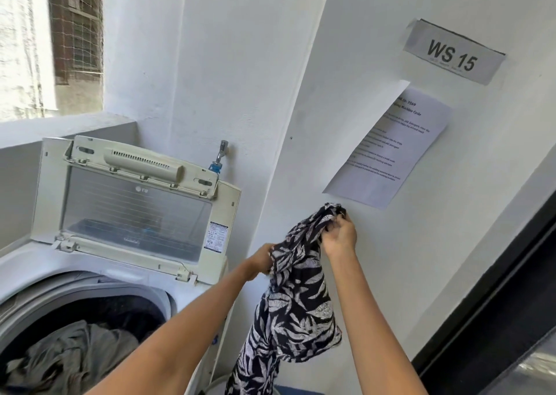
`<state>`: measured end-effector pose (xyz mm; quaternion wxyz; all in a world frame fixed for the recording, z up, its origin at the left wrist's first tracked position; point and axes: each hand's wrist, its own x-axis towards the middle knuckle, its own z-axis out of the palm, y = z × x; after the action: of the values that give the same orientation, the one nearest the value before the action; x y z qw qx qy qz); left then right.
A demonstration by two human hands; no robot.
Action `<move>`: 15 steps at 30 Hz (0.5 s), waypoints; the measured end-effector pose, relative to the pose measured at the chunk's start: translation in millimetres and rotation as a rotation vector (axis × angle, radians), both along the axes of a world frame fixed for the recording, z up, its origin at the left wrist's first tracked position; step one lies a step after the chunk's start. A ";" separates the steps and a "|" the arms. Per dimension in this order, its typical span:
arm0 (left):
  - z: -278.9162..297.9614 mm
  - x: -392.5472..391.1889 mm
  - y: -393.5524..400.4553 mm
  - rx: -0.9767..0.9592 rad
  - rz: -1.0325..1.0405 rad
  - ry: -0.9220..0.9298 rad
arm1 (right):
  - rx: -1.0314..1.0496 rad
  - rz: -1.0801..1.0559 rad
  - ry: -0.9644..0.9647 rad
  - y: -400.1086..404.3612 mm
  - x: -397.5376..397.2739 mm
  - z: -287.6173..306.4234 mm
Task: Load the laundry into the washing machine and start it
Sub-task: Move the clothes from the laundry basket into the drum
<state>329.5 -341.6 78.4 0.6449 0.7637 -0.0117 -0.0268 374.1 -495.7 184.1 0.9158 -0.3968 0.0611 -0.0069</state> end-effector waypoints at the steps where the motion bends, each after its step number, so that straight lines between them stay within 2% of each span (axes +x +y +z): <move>1: 5.3 0.2 -2.0 -0.036 0.023 -0.010 | -0.020 0.018 -0.015 -3.2 -1.0 -4.5; 3: 16.9 2.2 -7.5 -0.135 0.040 -0.039 | -0.219 0.096 -0.060 -6.0 -4.6 -16.8; 6: 30.5 8.6 -19.4 -0.240 0.210 -0.041 | -1.022 0.132 -0.145 -10.0 -17.7 -48.0; 7: 32.3 13.1 -22.9 -0.259 0.285 -0.014 | -1.208 0.081 -0.204 -10.3 -23.6 -56.7; 8: 35.2 15.8 -26.5 -0.282 0.332 0.004 | -1.283 0.062 -0.262 -10.8 -29.8 -63.7; 9: 38.4 17.0 -30.2 -0.306 0.334 0.028 | -1.249 0.118 -0.286 -10.2 -36.5 -67.9; 11: 43.6 17.3 -35.5 -0.429 0.199 0.086 | -1.142 0.321 -0.281 -8.7 -44.9 -69.8; 12: 43.6 17.1 -36.4 -0.477 0.091 0.124 | -1.152 0.338 -0.296 -9.4 -43.2 -72.3; 13: 42.3 16.8 -36.5 -0.498 -0.012 0.151 | -1.188 0.290 -0.292 -10.2 -40.5 -74.4; 15: 37.0 19.1 -33.0 -0.384 -0.110 0.181 | -1.234 0.124 -0.221 -13.3 -33.7 -77.5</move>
<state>348.6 -374.6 115.4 0.7747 0.6194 -0.0003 -0.1274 340.4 -509.0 106.6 0.5176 -0.8520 -0.0725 -0.0286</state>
